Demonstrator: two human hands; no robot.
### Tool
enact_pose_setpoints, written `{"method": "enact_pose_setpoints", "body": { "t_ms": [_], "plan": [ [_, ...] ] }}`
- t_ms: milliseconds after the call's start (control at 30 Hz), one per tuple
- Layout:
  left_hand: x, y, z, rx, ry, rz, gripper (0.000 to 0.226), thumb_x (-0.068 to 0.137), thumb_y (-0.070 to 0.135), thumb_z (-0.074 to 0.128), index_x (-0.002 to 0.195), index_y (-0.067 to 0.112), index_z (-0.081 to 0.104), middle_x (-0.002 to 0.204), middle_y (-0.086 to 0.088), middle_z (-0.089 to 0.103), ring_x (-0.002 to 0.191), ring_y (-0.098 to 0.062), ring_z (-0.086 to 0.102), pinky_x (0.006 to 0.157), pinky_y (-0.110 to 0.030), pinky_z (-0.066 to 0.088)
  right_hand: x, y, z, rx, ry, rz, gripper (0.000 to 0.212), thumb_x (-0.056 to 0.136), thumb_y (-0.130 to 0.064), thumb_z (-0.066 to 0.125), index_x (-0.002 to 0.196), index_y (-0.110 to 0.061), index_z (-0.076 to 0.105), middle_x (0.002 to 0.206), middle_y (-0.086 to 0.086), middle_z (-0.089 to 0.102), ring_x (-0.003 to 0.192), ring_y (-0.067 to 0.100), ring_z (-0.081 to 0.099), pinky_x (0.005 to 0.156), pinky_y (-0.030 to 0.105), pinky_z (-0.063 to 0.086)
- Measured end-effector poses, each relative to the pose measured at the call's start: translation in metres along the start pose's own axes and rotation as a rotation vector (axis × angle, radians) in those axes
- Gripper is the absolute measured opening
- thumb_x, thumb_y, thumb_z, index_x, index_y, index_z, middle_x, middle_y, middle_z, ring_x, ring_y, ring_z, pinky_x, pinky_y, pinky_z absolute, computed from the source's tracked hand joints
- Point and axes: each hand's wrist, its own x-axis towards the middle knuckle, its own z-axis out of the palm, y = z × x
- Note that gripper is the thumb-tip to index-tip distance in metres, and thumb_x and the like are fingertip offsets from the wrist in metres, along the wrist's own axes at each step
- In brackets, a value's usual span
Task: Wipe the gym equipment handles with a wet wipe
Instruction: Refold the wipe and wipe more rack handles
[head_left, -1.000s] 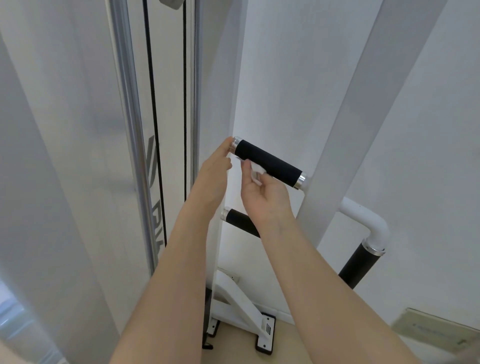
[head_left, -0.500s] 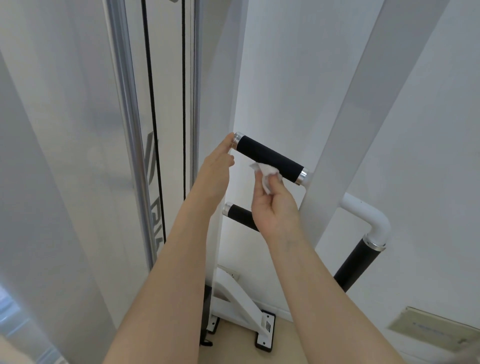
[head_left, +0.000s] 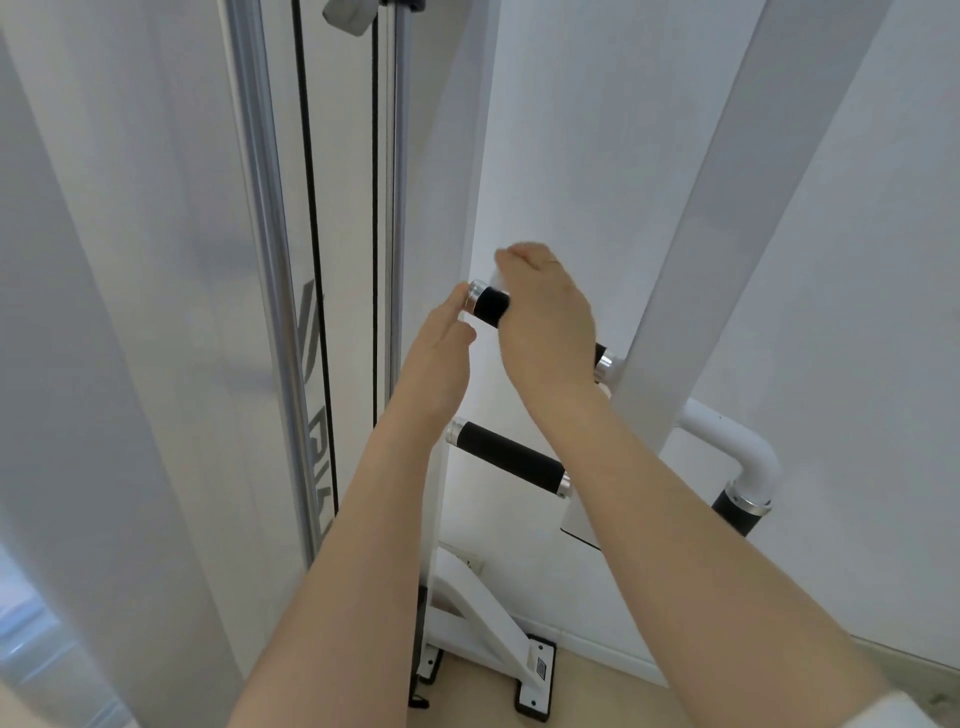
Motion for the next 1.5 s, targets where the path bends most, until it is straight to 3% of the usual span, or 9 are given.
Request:
{"method": "enact_pose_setpoints", "body": {
  "t_ms": [233, 500, 600, 700, 867, 1000, 1167, 1333, 1500],
  "plan": [
    [-0.006, 0.006, 0.003, 0.108, 0.049, 0.047, 0.047, 0.099, 0.013, 0.026, 0.144, 0.023, 0.03, 0.124, 0.011, 0.038, 0.081, 0.023, 0.04, 0.061, 0.012, 0.024, -0.021, 0.016, -0.006, -0.291, -0.138, 0.042, 0.04, 0.085, 0.002, 0.038, 0.122, -0.011, 0.046, 0.111, 0.008, 0.051, 0.082, 0.023, 0.043, 0.064, 0.029, 0.026],
    [-0.019, 0.001, 0.003, 0.04, 0.03, 0.099, 0.054, 0.095, 0.006, 0.029, 0.141, 0.032, 0.036, 0.146, 0.017, 0.034, 0.132, -0.002, 0.033, 0.115, -0.028, 0.022, 0.003, 0.015, -0.002, -0.273, -0.316, 0.102, 0.031, 0.081, 0.003, 0.042, 0.107, -0.01, 0.049, 0.091, 0.005, 0.049, 0.075, 0.024, 0.046, 0.056, 0.028, 0.033],
    [-0.02, -0.002, 0.006, 0.014, 0.029, 0.099, 0.053, 0.095, 0.007, 0.029, 0.14, 0.035, 0.037, 0.143, 0.02, 0.034, 0.135, -0.01, 0.035, 0.116, -0.039, 0.023, -0.03, 0.022, -0.002, -0.567, 0.026, 0.061, 0.039, 0.076, -0.002, 0.027, 0.096, -0.005, 0.06, 0.08, -0.001, 0.06, 0.074, 0.021, 0.06, 0.083, 0.029, 0.045],
    [-0.022, -0.004, 0.006, -0.006, 0.042, 0.097, 0.054, 0.094, 0.008, 0.029, 0.138, 0.037, 0.038, 0.142, 0.019, 0.035, 0.134, -0.011, 0.036, 0.115, -0.04, 0.024, -0.022, 0.021, -0.006, -0.509, -0.184, 0.056, 0.034, 0.083, -0.002, 0.035, 0.113, -0.004, 0.053, 0.097, 0.01, 0.061, 0.093, 0.028, 0.059, 0.105, 0.036, 0.03],
    [-0.02, -0.001, -0.002, 0.003, 0.063, 0.093, 0.052, 0.095, 0.009, 0.026, 0.138, 0.034, 0.041, 0.145, 0.015, 0.037, 0.133, -0.009, 0.036, 0.115, -0.038, 0.024, 0.006, 0.01, -0.011, -0.221, -0.391, 0.074, 0.03, 0.078, 0.007, 0.04, 0.099, -0.013, 0.048, 0.077, 0.004, 0.044, 0.074, 0.028, 0.048, 0.053, 0.028, 0.029],
    [-0.019, -0.004, -0.002, -0.01, 0.057, 0.097, 0.047, 0.098, 0.015, 0.026, 0.139, 0.035, 0.039, 0.147, 0.016, 0.035, 0.135, -0.007, 0.034, 0.116, -0.037, 0.024, -0.048, 0.034, 0.018, -0.451, 0.083, -0.168, 0.049, 0.08, 0.0, 0.028, 0.118, 0.002, 0.059, 0.109, 0.015, 0.067, 0.097, 0.031, 0.065, 0.088, 0.038, 0.05],
    [-0.018, -0.005, 0.009, 0.014, 0.002, 0.06, 0.048, 0.101, 0.014, 0.023, 0.143, 0.035, 0.028, 0.155, 0.011, 0.02, 0.141, -0.01, 0.023, 0.118, -0.031, 0.013, -0.068, 0.056, 0.02, -0.522, 0.064, -0.274, 0.05, 0.08, -0.001, 0.027, 0.115, 0.005, 0.062, 0.122, 0.02, 0.062, 0.112, 0.032, 0.061, 0.103, 0.042, 0.036],
    [-0.056, -0.019, 0.029, 0.084, -0.035, 0.026, 0.046, 0.1, 0.011, 0.024, 0.142, 0.027, 0.033, 0.155, 0.01, 0.02, 0.139, -0.003, 0.021, 0.102, -0.009, 0.013, -0.114, 0.067, 0.003, -0.002, -0.497, 0.026, 0.046, 0.093, 0.0, 0.035, 0.135, -0.015, 0.045, 0.136, 0.004, 0.051, 0.112, 0.023, 0.053, 0.09, 0.03, 0.043],
    [-0.141, -0.037, 0.046, 0.015, -0.008, -0.113, 0.034, 0.098, 0.017, 0.033, 0.122, 0.021, 0.057, 0.116, 0.006, 0.063, 0.107, -0.006, 0.058, 0.101, -0.029, 0.041, -0.164, 0.088, -0.02, 0.615, -0.683, 0.331, 0.018, 0.092, -0.007, 0.049, 0.104, -0.015, 0.06, 0.111, 0.003, 0.059, 0.092, 0.016, 0.061, 0.077, 0.029, 0.056]
  ]
}}
